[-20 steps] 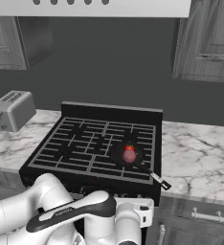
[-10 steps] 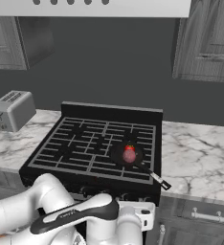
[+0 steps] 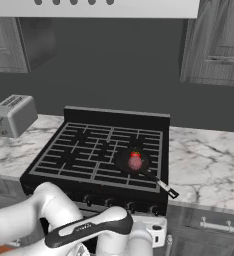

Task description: Place the pan on the front right burner on the stove. Then place the tomato and the onion in the pan and turn on the front right burner.

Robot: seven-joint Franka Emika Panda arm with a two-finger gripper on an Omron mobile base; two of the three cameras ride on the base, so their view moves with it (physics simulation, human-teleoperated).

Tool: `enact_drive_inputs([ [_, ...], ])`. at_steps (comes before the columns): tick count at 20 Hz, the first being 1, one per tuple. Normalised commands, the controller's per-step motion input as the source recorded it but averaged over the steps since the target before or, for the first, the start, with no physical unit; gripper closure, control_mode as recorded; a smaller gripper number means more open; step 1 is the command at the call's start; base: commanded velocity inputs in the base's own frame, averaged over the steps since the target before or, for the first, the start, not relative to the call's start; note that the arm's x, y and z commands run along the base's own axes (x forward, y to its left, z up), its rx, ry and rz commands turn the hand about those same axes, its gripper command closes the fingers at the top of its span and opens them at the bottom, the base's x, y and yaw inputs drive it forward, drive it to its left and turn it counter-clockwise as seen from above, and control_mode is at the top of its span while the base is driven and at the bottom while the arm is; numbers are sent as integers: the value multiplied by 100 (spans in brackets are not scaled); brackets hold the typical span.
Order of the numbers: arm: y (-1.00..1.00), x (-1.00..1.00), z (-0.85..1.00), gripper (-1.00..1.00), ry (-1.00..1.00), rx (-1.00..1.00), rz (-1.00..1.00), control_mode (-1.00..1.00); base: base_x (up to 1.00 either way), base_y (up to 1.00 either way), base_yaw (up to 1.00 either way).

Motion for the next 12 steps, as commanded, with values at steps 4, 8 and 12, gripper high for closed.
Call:
enact_drive_inputs([
  [4,-22,0,-3,-100,-1,0,0,-100,0,0,0],
  [8,-21,0,0,-100,-2,0,0,-100,0,0,0],
  [12,-12,0,-1,-100,0,0,0,-100,0,0,0],
])
